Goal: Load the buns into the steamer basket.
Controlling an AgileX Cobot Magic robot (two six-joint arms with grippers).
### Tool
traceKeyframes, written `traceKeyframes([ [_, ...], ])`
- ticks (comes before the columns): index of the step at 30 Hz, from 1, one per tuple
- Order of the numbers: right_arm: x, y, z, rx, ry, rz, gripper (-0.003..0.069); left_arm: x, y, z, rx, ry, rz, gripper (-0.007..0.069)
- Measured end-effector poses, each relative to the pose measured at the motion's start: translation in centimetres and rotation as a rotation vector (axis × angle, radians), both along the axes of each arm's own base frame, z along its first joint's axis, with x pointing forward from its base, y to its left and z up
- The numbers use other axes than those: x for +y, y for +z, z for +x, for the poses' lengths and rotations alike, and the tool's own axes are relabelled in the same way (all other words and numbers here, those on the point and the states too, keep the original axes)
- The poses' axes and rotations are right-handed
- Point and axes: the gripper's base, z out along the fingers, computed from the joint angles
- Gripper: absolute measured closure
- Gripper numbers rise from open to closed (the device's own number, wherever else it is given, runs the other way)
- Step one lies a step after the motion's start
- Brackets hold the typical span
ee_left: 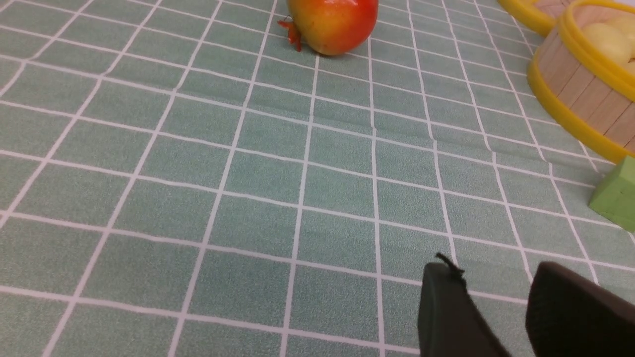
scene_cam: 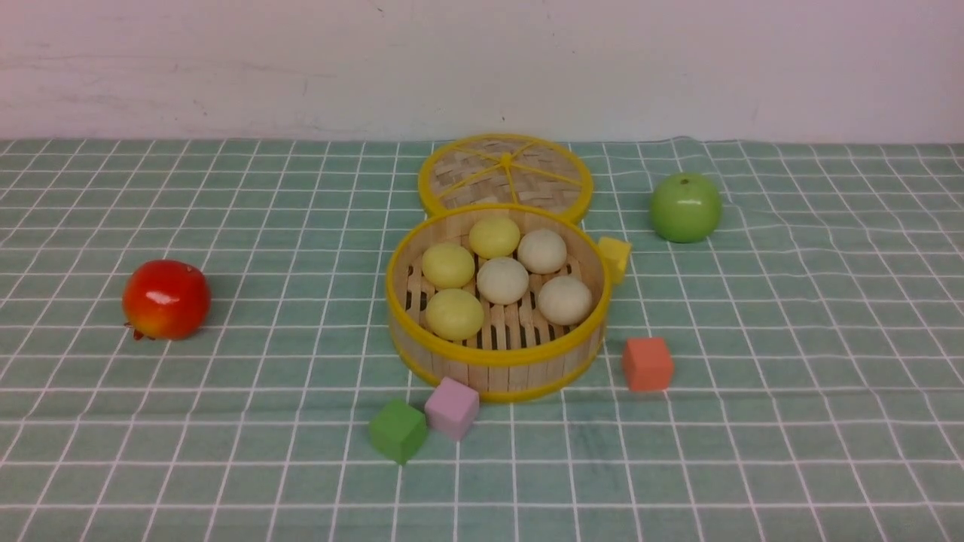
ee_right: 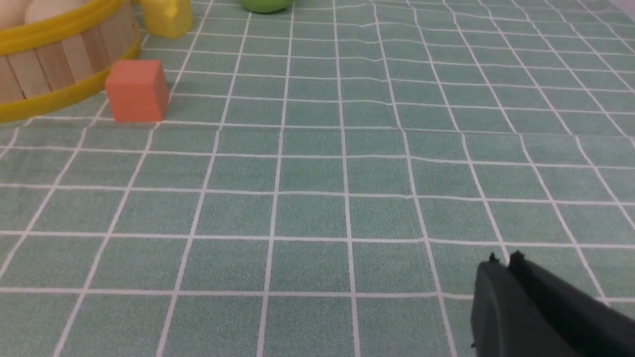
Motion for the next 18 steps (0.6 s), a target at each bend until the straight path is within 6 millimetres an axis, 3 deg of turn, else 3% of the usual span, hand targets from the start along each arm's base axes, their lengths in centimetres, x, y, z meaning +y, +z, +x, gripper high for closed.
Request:
traceKeyframes([
  [18, 0.00, 0.00, 0.00, 0.000, 0.000, 0.000, 0.0624, 0.00, 0.00, 0.00, 0.000, 0.000, 0.000, 0.0386],
])
